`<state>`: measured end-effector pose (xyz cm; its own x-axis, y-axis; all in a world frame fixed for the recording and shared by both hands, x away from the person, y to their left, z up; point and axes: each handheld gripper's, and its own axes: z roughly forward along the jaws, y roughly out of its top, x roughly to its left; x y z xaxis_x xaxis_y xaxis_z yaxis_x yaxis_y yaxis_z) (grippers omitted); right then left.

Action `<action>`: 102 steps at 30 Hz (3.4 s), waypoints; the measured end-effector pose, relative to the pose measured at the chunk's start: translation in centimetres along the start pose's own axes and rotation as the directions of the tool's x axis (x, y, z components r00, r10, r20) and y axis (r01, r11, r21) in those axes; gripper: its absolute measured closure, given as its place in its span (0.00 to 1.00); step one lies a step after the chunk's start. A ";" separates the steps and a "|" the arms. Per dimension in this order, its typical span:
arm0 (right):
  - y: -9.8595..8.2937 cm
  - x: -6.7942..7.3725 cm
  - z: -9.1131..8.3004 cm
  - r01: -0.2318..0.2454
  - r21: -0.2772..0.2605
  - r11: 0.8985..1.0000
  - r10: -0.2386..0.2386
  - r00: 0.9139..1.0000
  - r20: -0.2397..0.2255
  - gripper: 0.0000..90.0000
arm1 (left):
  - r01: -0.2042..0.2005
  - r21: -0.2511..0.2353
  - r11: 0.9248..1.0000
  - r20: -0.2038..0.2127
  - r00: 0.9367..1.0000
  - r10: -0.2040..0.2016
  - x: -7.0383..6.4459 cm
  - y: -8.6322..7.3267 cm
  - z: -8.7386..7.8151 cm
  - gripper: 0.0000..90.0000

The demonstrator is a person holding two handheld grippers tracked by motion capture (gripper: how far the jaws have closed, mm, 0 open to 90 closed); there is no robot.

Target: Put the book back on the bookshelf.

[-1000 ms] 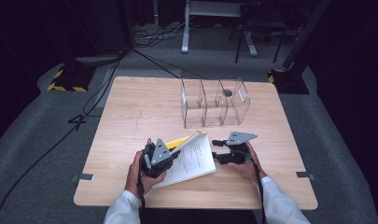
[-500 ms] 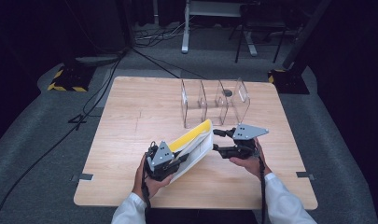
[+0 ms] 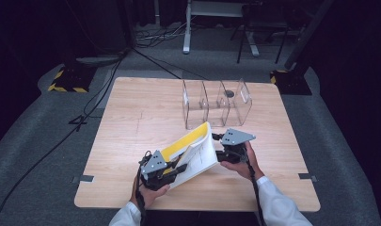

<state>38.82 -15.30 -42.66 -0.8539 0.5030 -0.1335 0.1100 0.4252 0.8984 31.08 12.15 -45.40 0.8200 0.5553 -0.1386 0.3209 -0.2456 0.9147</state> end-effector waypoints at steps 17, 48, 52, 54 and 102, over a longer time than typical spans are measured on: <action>0.6 -2.3 -4.3 -0.059 -0.083 0.995 0.063 0.997 0.048 0.68 | -0.090 -0.062 0.994 0.054 0.994 0.094 -1.8 2.6 4.9 0.82; 2.6 3.5 -1.3 0.076 -0.065 0.995 -0.083 0.992 -0.100 0.49 | -0.149 0.033 0.988 -0.027 0.988 0.150 -1.6 0.6 -1.9 0.62; 2.1 3.8 -1.1 0.069 -0.061 0.996 -0.076 0.990 -0.119 0.48 | -0.144 0.056 0.988 0.018 0.989 0.144 -1.6 0.5 -2.4 0.48; 1.9 4.1 -0.9 0.068 -0.059 0.996 -0.076 0.988 -0.132 0.47 | -0.156 0.083 0.984 0.023 0.988 0.155 -2.0 0.3 -2.1 0.41; -0.9 -0.1 -1.9 0.040 -0.049 0.998 -0.048 0.984 -0.171 0.33 | -0.216 0.184 0.959 0.045 0.976 0.211 -1.0 -0.8 -2.8 0.83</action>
<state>37.84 -17.21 -42.67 -0.9326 0.3460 -0.1030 0.0506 0.4078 0.9117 28.65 13.98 -44.98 0.8899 0.4542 0.0408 0.2178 -0.5018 0.8371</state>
